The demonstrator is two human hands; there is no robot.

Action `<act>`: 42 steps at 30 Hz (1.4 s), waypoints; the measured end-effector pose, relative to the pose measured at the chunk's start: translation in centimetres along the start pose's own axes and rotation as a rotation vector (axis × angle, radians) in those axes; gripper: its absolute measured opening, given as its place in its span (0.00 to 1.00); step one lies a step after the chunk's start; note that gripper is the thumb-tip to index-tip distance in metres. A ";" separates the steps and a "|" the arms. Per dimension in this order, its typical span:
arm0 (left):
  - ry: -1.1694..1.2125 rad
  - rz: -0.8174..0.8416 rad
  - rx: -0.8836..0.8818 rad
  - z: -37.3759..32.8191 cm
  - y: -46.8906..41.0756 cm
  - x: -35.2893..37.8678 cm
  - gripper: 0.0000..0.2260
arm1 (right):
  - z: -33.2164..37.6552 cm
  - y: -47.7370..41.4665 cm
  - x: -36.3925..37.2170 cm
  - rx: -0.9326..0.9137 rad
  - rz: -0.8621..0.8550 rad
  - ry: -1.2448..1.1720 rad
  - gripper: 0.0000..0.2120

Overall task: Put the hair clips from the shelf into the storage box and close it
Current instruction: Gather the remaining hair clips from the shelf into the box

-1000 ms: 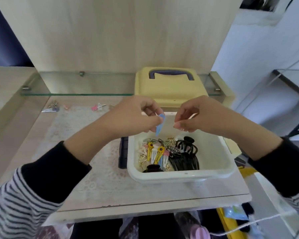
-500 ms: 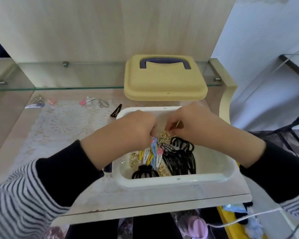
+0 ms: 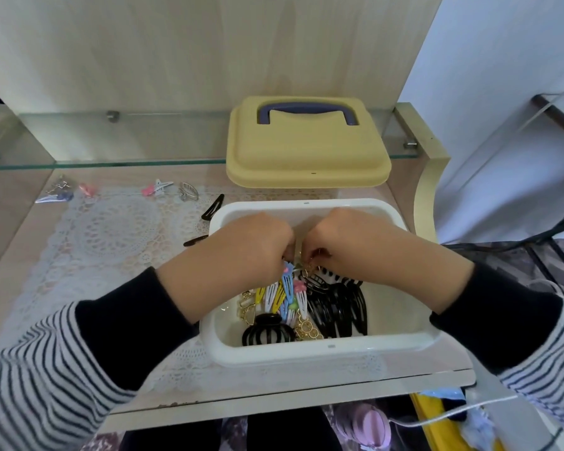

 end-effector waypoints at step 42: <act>0.200 -0.928 -0.345 19.2 12.9 3.1 0.17 | 19.4 -7.3 -4.6 0.155 -0.726 -0.494 0.13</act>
Point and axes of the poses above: each hand's wrist, its own y-axis away from the middle knuckle, its own x-axis out of the palm, z = x × y, the point moved 5 cm from there along -y, towards the middle knuckle, and after that the axes turned 1 degree about -y, right-handed, at the moved point
